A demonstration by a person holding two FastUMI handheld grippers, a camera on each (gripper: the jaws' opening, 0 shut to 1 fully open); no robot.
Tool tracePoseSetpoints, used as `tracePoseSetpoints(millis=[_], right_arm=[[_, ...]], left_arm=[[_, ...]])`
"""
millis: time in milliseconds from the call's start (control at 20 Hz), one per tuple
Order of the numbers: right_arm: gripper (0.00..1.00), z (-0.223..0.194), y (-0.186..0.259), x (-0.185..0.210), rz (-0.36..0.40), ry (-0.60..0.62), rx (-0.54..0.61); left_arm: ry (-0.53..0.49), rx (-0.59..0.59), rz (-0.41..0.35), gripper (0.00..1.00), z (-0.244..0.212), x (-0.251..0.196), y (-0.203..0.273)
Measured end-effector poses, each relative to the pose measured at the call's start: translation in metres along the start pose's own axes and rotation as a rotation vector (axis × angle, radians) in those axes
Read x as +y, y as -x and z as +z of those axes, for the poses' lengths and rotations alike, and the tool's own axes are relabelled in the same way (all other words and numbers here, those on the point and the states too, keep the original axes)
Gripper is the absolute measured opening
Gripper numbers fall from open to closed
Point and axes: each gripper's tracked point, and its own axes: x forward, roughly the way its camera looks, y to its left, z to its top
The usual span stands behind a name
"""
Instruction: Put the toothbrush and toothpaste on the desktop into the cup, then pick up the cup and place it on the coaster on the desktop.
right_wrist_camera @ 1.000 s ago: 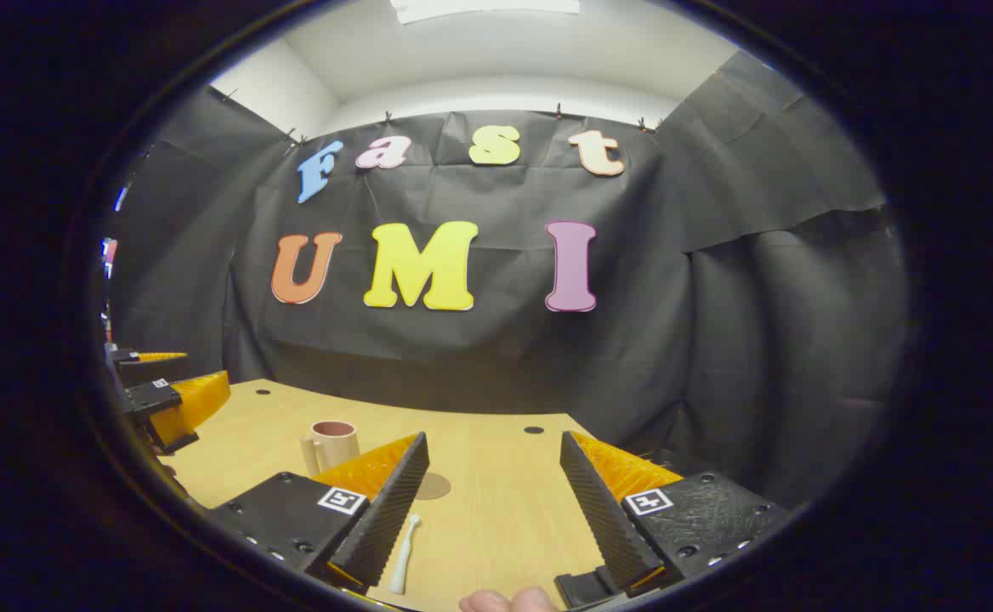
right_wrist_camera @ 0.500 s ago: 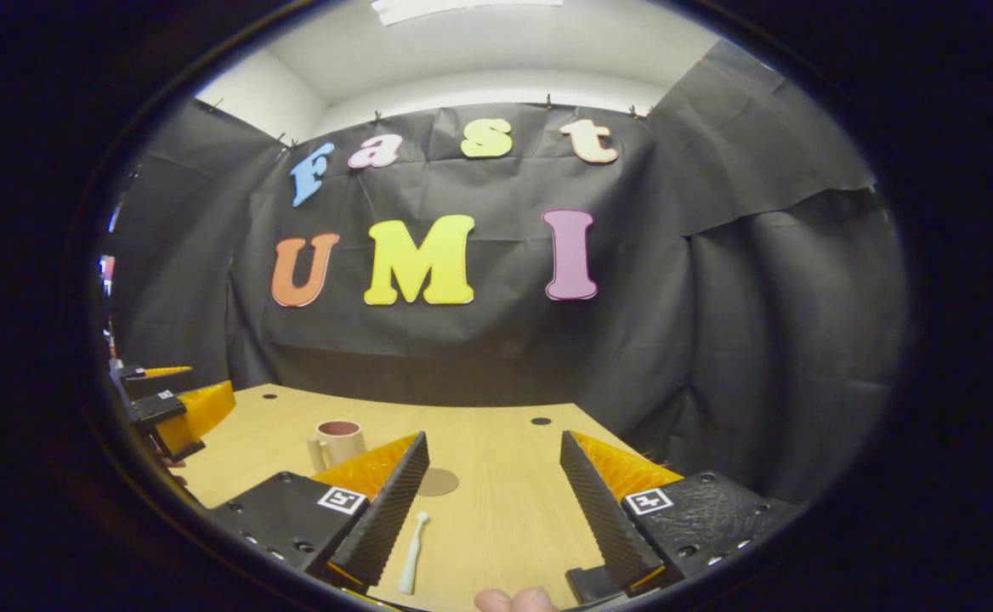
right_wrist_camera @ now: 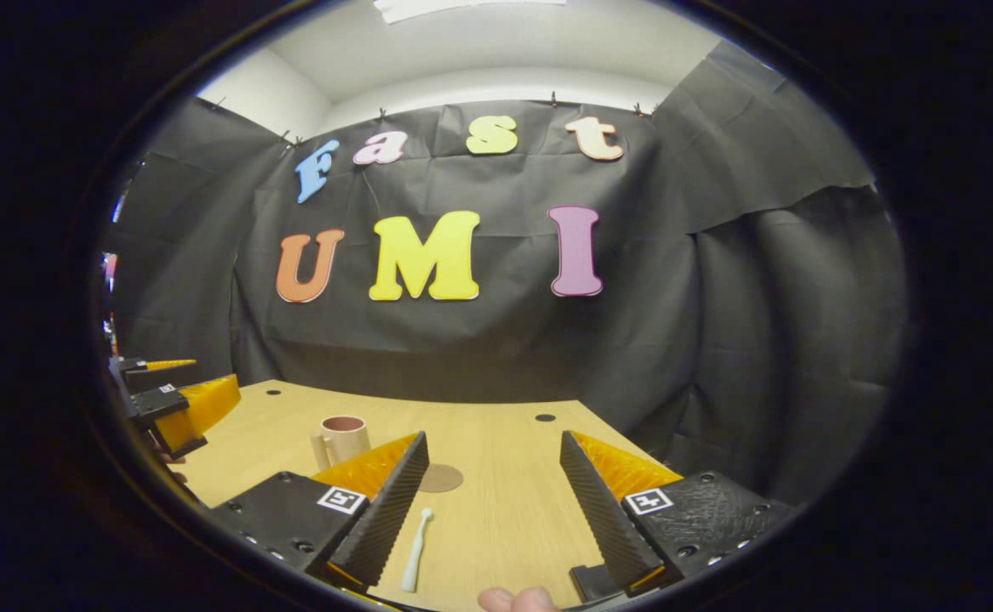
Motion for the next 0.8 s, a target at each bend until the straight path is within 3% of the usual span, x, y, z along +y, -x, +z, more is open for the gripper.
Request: tracePoseSetpoints(millis=[350, 550, 800], right_arm=[[0.94, -0.023, -0.001, 0.004, 0.012, 0.003, 0.049], [0.94, -0.035, 0.000, 0.003, 0.013, 0.018, 0.072], [0.94, -0.047, -0.001, 0.002, 0.013, 0.021, 0.094]], left_arm=[[0.002, 0.111, -0.049, 0.97, -0.033, -0.012, -0.001], [0.045, 0.298, -0.091, 0.98, -0.084, -0.019, 0.002], [0.101, 0.470, -0.086, 0.98, -0.123, -0.018, 0.010]])
